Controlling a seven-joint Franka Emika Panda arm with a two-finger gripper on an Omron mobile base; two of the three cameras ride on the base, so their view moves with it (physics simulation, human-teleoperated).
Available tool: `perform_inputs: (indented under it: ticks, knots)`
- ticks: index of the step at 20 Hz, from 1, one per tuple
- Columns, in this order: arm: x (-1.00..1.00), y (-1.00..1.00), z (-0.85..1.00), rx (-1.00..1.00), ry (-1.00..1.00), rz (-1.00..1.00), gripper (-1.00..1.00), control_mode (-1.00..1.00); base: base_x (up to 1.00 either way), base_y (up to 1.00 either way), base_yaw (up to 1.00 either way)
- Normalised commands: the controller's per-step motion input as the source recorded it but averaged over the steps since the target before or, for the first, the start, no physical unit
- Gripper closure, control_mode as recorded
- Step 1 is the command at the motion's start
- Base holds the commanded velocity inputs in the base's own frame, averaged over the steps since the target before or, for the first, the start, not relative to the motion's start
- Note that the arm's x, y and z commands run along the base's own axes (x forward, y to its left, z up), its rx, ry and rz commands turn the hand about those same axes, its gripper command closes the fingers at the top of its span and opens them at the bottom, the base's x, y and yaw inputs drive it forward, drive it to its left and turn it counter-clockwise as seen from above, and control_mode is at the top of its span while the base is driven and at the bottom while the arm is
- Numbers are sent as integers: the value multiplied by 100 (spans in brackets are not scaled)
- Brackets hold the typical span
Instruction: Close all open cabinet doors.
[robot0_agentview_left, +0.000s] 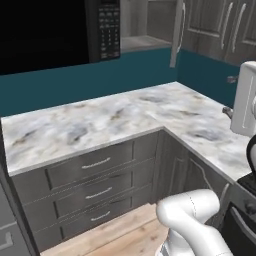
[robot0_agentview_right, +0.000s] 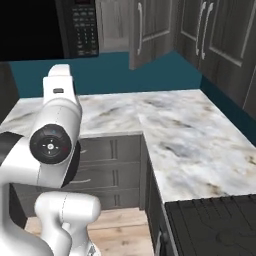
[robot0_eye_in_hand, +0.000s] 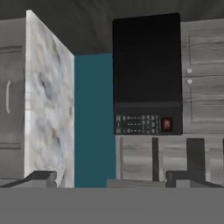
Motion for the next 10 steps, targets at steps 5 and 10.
perform_inputs:
  ticks: [5,10]
  knots:
    - [0,0,0,0,0,0,-100,100,64,-16,2]
    - [0,0,0,0,0,0,-100,100,58,-15,2]
